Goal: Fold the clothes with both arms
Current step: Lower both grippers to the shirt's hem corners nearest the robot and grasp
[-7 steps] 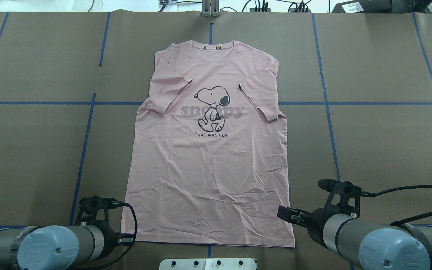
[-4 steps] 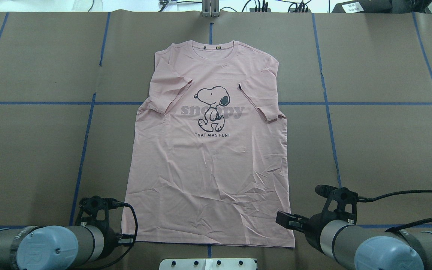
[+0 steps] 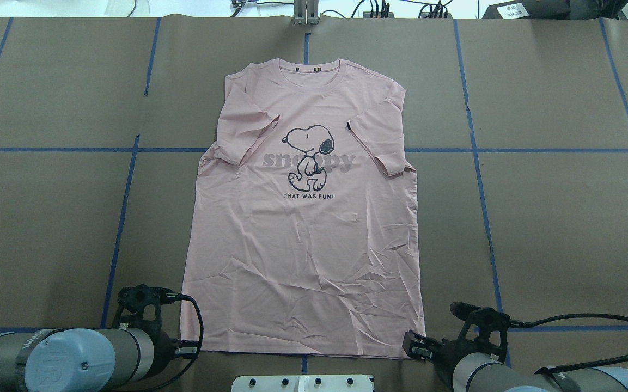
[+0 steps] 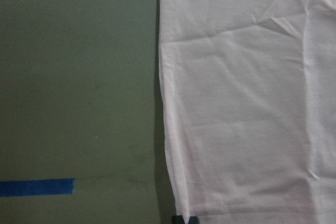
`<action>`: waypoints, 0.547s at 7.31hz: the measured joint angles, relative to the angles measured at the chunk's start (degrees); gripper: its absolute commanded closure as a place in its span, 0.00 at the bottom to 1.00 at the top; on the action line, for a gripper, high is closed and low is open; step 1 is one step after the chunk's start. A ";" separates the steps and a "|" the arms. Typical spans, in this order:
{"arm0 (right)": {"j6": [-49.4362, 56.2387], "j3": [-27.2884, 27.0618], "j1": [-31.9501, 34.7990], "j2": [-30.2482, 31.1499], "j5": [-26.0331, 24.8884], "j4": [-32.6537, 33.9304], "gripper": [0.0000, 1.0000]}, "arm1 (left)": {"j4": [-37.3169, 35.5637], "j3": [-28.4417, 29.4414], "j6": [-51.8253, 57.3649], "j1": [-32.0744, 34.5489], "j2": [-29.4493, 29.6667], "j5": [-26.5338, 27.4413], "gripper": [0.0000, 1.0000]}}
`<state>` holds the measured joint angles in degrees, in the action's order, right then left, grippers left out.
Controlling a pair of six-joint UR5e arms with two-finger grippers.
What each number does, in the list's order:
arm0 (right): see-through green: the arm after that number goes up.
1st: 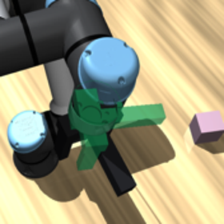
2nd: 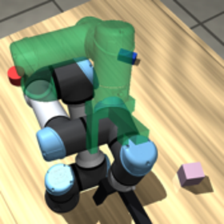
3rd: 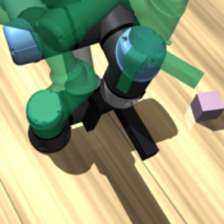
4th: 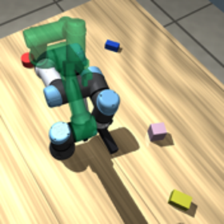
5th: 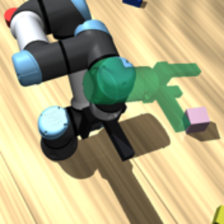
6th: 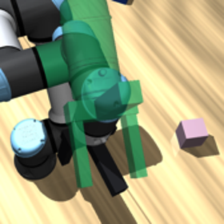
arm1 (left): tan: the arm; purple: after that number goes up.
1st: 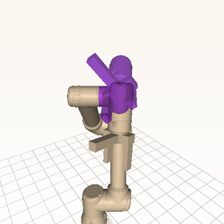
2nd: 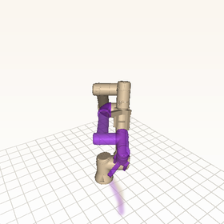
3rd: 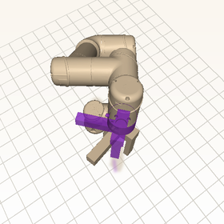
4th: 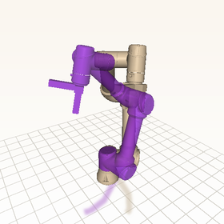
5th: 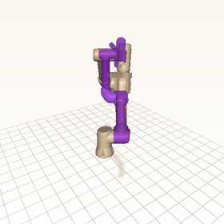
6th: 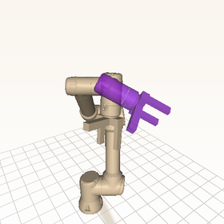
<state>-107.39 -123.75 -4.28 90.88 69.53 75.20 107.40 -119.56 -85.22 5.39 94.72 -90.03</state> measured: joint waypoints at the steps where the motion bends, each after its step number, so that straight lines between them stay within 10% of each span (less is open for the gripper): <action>1: -0.78 0.41 -1.11 -0.05 -0.78 0.82 0.38 | 0.02 -0.08 -0.09 -0.02 0.12 0.02 1.00; 4: -1.31 1.81 -2.13 -0.21 -1.71 1.34 0.58 | 0.05 -0.29 -0.22 -0.02 0.48 0.03 1.00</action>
<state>-108.70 -121.94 -6.41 90.68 67.82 76.53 107.45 -119.85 -85.45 5.36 95.20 -90.00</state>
